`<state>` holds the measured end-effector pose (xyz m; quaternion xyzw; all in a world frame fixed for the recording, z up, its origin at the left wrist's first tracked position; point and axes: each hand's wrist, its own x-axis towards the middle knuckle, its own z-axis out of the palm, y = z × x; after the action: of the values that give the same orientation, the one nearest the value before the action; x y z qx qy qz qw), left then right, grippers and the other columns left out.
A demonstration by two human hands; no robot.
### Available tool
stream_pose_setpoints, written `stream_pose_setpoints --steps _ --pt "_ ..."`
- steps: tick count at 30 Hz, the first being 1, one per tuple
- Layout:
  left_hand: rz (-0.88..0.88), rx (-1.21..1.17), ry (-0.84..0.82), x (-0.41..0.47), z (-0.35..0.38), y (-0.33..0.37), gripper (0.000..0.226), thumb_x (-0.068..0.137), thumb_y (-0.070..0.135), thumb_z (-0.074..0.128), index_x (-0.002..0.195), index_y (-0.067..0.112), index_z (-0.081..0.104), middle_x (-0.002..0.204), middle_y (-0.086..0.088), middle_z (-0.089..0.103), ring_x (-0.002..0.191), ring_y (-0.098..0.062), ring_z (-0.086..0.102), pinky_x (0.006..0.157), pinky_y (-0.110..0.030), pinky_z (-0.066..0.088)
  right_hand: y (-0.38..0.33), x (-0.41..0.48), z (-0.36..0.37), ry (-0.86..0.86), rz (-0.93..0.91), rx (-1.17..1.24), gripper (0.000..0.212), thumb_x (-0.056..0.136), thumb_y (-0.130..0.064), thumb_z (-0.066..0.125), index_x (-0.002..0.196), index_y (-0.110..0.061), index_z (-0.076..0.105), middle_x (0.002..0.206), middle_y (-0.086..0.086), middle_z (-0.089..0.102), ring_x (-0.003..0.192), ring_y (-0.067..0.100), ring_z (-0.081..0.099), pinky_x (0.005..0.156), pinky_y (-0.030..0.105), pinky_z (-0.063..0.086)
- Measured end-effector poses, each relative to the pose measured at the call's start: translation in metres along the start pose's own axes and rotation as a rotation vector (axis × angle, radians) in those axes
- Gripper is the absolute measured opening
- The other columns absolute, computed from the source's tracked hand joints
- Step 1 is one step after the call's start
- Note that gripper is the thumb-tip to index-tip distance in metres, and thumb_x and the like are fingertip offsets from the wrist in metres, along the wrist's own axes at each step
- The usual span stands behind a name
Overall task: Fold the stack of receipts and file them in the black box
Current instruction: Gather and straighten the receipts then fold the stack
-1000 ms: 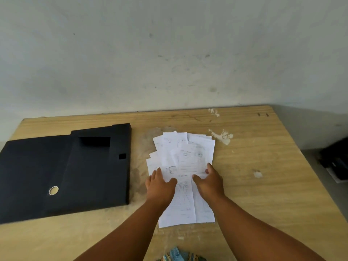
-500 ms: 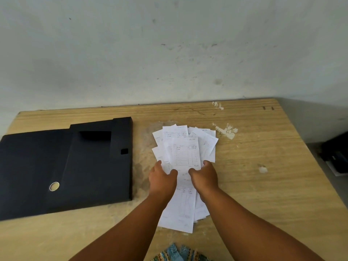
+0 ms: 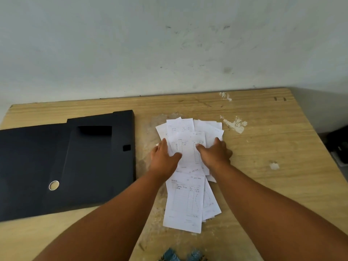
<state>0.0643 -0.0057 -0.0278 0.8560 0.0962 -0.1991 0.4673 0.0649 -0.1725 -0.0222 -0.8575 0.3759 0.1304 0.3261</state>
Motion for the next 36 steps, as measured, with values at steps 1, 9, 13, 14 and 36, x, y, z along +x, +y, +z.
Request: stream_pose_setpoints --steps 1,9,13,14,36 --pt "0.014 0.045 -0.013 0.003 0.001 -0.002 0.071 0.094 0.037 0.065 0.157 0.029 0.032 0.158 0.002 0.039 0.154 -0.033 0.022 0.116 -0.059 0.037 -0.003 0.001 0.001 -0.021 -0.033 -0.065 0.080 0.085 -0.061 0.057 0.151 -0.019 0.036 0.154 0.001 0.038 0.138 0.035 0.030 0.105 0.051 0.041" --pt "0.116 0.159 -0.033 0.006 0.004 -0.024 0.080 0.095 0.040 0.066 0.163 0.021 0.029 0.171 0.001 0.027 0.158 -0.024 0.017 0.124 -0.056 0.025 -0.011 -0.012 0.018 -0.002 -0.215 0.254 0.058 0.087 -0.045 0.066 0.135 -0.014 0.057 0.141 0.003 0.056 0.134 0.029 0.046 0.101 0.038 0.043" --pt "0.131 0.090 -0.030 0.002 0.001 -0.025 0.075 0.096 0.036 0.066 0.161 0.021 0.032 0.170 0.000 0.027 0.156 -0.024 0.023 0.123 -0.057 0.029 -0.015 -0.016 0.021 -0.005 -0.167 0.370 0.057 0.087 -0.034 0.069 0.139 -0.015 0.054 0.139 0.004 0.057 0.126 0.024 0.056 0.089 0.030 0.045" --pt "0.136 0.096 -0.019 0.001 0.000 -0.026 0.076 0.096 0.035 0.067 0.161 0.021 0.031 0.171 -0.001 0.026 0.157 -0.024 0.022 0.123 -0.057 0.029 -0.014 -0.017 0.021 0.013 -0.154 0.357 0.056 0.087 -0.032 0.068 0.139 -0.015 0.053 0.138 0.005 0.058 0.125 0.025 0.057 0.089 0.031 0.047" --pt "0.178 0.602 -0.111 -0.022 0.004 -0.062 0.108 0.094 0.059 0.060 0.164 0.019 -0.012 0.171 -0.001 -0.023 0.151 -0.017 -0.031 0.118 -0.036 -0.015 -0.027 -0.055 0.038 0.012 0.016 -0.015 0.055 0.083 -0.038 0.071 0.126 -0.008 0.053 0.136 0.013 0.040 0.127 0.031 0.038 0.092 0.047 0.053"
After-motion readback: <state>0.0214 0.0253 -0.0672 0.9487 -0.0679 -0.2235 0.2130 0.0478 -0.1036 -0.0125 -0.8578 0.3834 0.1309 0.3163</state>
